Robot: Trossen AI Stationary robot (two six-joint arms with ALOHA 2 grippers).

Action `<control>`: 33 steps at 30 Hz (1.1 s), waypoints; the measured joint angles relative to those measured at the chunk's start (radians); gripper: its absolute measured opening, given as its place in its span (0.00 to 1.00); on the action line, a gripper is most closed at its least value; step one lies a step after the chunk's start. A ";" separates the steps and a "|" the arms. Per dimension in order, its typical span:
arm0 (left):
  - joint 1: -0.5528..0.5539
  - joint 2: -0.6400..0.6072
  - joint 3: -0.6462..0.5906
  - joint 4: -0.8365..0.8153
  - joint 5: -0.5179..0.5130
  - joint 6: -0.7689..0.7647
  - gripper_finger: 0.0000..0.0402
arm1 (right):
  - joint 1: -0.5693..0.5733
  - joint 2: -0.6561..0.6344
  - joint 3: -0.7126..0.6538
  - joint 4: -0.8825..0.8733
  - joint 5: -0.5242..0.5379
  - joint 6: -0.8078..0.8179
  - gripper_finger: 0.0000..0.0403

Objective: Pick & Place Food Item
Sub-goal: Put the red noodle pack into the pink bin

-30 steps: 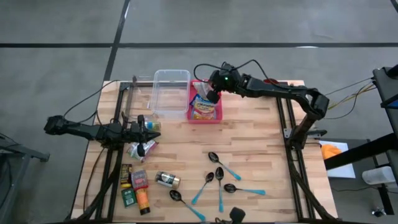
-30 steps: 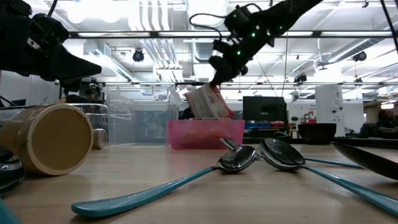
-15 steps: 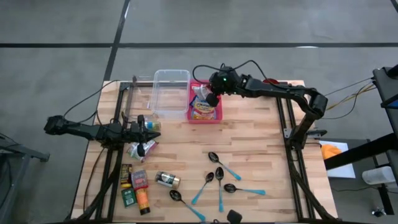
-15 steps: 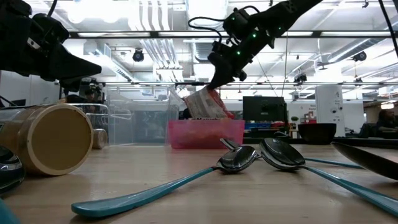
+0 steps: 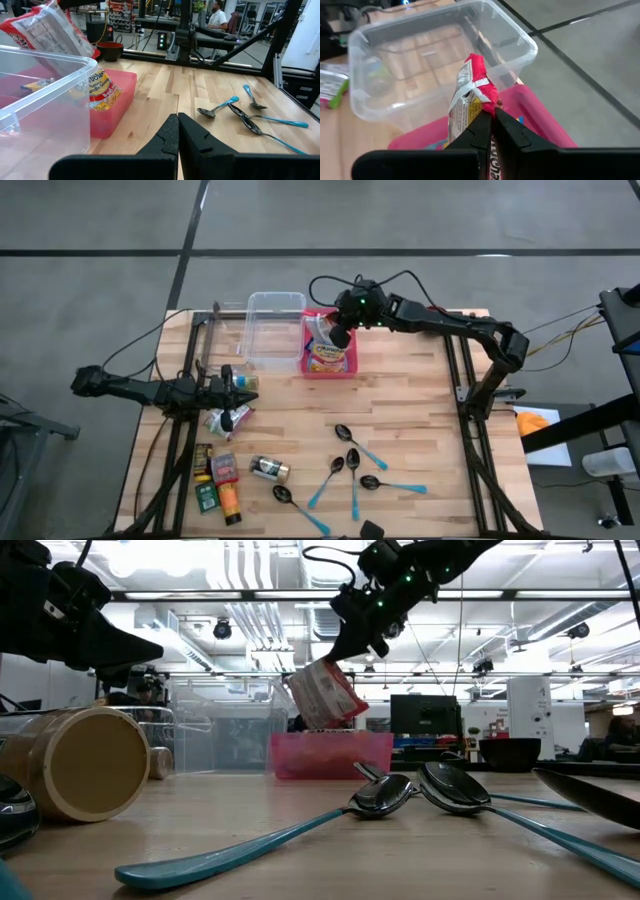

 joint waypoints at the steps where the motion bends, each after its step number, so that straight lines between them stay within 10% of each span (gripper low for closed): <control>1: 0.000 0.000 0.000 0.000 0.000 0.000 0.00 | 0.000 0.000 0.002 0.000 -0.010 0.002 0.03; 33: 0.000 0.001 0.000 0.000 0.000 0.000 0.00 | -0.086 0.174 -0.058 0.030 -0.019 0.064 0.03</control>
